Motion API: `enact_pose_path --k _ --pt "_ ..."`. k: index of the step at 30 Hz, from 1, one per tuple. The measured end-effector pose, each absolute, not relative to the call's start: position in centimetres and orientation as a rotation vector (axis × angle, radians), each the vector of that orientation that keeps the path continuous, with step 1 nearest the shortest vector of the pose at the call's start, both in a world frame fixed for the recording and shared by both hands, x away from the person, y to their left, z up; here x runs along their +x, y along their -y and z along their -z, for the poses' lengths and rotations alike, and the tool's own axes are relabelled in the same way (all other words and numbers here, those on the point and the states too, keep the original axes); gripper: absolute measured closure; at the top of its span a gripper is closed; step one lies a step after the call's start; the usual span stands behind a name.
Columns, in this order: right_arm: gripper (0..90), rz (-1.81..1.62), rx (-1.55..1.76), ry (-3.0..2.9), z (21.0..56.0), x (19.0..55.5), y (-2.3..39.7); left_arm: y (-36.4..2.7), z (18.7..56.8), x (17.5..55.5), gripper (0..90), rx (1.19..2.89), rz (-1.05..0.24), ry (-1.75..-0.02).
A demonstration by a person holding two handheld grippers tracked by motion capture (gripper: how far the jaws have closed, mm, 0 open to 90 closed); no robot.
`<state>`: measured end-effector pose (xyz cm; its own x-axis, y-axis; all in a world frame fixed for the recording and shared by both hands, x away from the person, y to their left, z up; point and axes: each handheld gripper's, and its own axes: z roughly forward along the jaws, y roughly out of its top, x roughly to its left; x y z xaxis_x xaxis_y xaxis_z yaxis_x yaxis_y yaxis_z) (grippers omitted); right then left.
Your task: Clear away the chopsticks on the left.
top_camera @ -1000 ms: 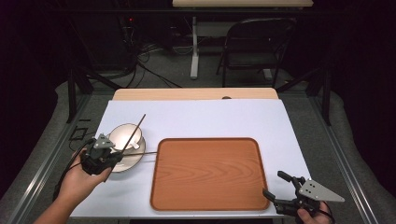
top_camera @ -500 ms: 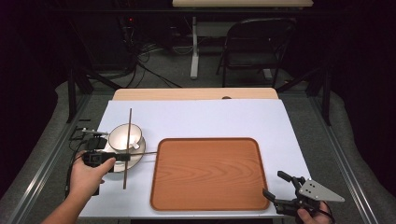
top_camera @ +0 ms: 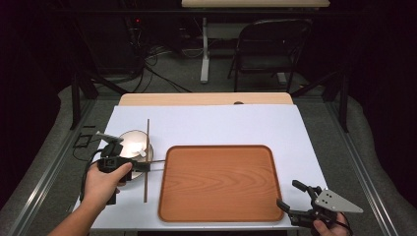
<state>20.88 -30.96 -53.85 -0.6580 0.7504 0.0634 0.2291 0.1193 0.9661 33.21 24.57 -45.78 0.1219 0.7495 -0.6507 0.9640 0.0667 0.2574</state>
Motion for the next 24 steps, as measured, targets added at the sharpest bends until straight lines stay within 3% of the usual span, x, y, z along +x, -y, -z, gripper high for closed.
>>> enact_pose_path --k 12,24 --pt "14.3 -1.563 0.940 -1.958 53.8 20.9 31.0 -20.2 47.6 33.6 83.7 1.788 0.511 -1.680" --pt "14.3 -1.564 0.936 -1.955 53.8 20.8 31.0 -17.0 50.7 33.4 83.7 1.873 0.534 -1.729"
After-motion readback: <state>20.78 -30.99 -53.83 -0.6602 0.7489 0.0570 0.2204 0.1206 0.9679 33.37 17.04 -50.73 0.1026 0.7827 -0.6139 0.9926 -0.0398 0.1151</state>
